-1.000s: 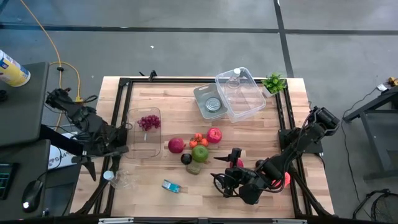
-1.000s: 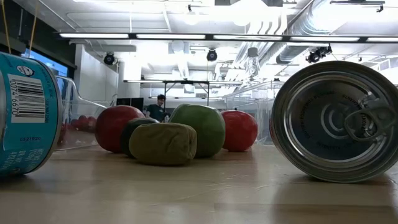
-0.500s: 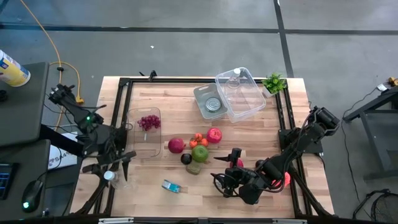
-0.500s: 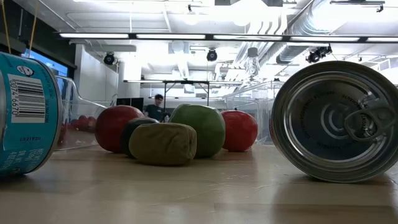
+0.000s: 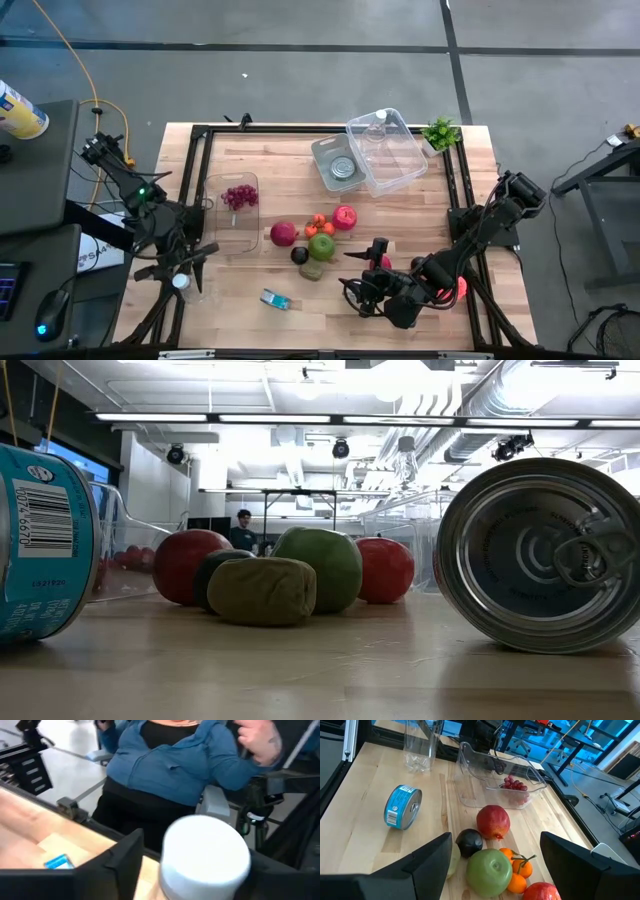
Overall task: Pick & Place Food Item
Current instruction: Put the transparent bottle into the right transparent bin
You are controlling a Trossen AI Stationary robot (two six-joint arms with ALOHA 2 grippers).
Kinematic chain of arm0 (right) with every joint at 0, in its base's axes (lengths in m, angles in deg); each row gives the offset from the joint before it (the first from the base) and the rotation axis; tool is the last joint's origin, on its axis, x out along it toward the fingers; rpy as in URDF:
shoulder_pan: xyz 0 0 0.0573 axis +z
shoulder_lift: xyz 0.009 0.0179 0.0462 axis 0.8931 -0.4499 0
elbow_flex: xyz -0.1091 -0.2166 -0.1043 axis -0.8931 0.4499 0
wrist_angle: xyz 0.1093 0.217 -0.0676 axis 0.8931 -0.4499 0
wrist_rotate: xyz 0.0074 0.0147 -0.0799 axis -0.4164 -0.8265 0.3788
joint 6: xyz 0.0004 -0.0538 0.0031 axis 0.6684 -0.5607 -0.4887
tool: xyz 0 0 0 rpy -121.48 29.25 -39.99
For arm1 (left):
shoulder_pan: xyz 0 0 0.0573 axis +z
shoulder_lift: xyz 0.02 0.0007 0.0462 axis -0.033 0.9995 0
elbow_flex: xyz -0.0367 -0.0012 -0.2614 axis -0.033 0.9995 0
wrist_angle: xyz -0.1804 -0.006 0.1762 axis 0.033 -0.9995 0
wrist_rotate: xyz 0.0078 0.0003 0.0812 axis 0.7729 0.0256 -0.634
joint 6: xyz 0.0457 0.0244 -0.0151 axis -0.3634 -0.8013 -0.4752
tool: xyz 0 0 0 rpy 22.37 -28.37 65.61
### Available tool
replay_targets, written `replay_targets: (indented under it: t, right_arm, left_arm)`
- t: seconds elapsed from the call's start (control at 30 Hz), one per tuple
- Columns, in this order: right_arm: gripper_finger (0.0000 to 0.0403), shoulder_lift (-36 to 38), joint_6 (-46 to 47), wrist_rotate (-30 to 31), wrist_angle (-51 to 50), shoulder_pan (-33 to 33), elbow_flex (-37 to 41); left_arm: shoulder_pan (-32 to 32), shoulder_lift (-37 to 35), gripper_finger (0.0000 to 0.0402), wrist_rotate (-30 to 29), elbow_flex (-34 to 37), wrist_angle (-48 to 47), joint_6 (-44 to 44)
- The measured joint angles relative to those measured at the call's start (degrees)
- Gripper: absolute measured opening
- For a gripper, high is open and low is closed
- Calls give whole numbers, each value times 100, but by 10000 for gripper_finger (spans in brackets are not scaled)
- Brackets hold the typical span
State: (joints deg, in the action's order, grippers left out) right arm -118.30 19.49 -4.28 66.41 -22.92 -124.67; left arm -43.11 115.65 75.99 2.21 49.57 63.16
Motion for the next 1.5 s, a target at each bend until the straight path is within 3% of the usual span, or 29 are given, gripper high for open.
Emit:
replay_targets:
  t: [0.17, 0.3, 0.53, 0.67, 0.9, 1.07, 1.23, 1.5]
  right_arm:
    - [290, 0, 0, 0, 0, 0, 0]
    - [290, 0, 0, 6, 0, 0, 0]
    - [290, 0, 0, 13, 4, 0, 0]
    - [290, 0, -14, 5, 90, -39, 0]
    - [290, 0, -409, -97, 630, -357, -1]
    - [290, 0, -1433, -962, 1958, -711, -2]
    - [290, 0, -2520, -2687, 2786, -981, -4]
    - [290, -116, -2949, -2868, 3351, -1254, 3]
  left_arm:
    - [2, 22, 131, -42, -2, -40, -26]
    - [2, 33, 130, -353, -8, -40, -18]
    - [4, 55, 153, -1751, -10, 84, 85]
    - [10, 180, 144, -2717, -233, 235, -256]
    - [7, 789, 135, -3458, -1110, 96, -341]
    - [89, 1574, 135, -3793, -1703, 101, -801]
    - [336, 2438, 135, -4083, -2347, 242, -1120]
    - [928, 3402, 135, -4241, -3129, 809, -1486]
